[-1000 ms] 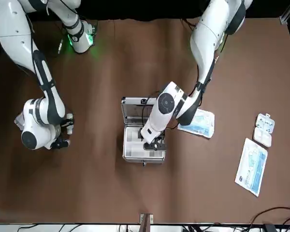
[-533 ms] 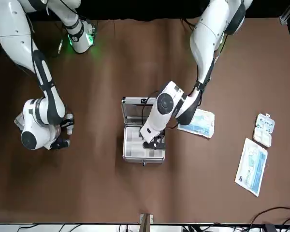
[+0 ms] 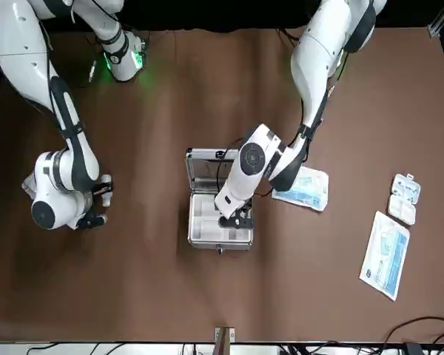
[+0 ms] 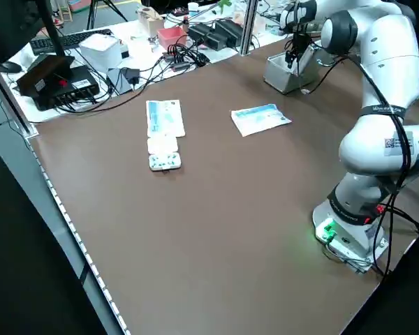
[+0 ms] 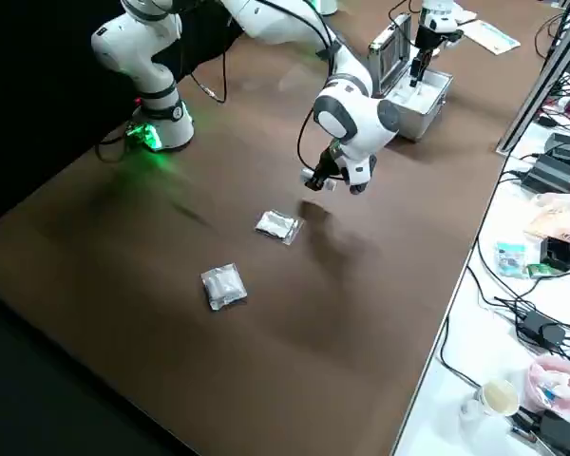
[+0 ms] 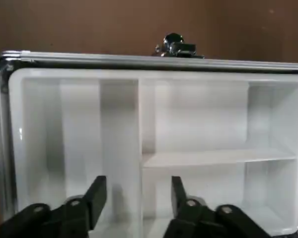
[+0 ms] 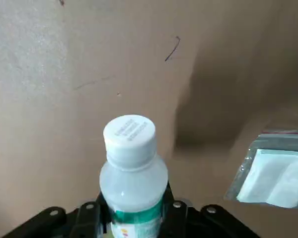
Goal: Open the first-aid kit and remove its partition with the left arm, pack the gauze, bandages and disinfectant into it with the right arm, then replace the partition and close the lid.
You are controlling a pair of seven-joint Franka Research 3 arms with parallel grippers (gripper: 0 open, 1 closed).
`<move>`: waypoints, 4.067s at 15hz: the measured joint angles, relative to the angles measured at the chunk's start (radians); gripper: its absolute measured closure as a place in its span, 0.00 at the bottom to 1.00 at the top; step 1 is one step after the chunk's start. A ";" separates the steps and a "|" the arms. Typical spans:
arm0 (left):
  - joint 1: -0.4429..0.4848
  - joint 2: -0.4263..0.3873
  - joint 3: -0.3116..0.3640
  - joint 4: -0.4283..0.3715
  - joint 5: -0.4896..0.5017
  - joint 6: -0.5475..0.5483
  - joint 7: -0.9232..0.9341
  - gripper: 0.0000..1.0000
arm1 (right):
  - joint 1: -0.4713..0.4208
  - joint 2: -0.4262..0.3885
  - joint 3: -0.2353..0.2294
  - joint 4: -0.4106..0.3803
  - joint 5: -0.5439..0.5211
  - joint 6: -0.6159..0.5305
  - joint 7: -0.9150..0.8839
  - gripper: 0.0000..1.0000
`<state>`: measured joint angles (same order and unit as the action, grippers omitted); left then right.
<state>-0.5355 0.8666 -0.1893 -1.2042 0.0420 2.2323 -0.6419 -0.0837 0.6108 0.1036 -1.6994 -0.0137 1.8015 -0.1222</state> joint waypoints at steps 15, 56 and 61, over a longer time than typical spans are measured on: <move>-0.044 0.000 0.040 0.010 0.001 -0.004 0.002 0.59 | 0.000 0.000 0.000 0.002 0.000 0.000 0.000 0.60; -0.051 -0.056 0.036 0.034 0.007 -0.052 0.007 0.96 | 0.002 0.000 0.007 0.059 0.078 -0.029 0.030 0.60; -0.032 -0.088 0.041 0.041 0.007 -0.052 0.007 0.96 | 0.037 -0.001 0.012 0.136 0.213 -0.074 0.115 0.60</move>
<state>-0.5676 0.7784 -0.1479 -1.1628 0.0491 2.1800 -0.6347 -0.0472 0.6101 0.1157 -1.5634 0.1991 1.7274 -0.0073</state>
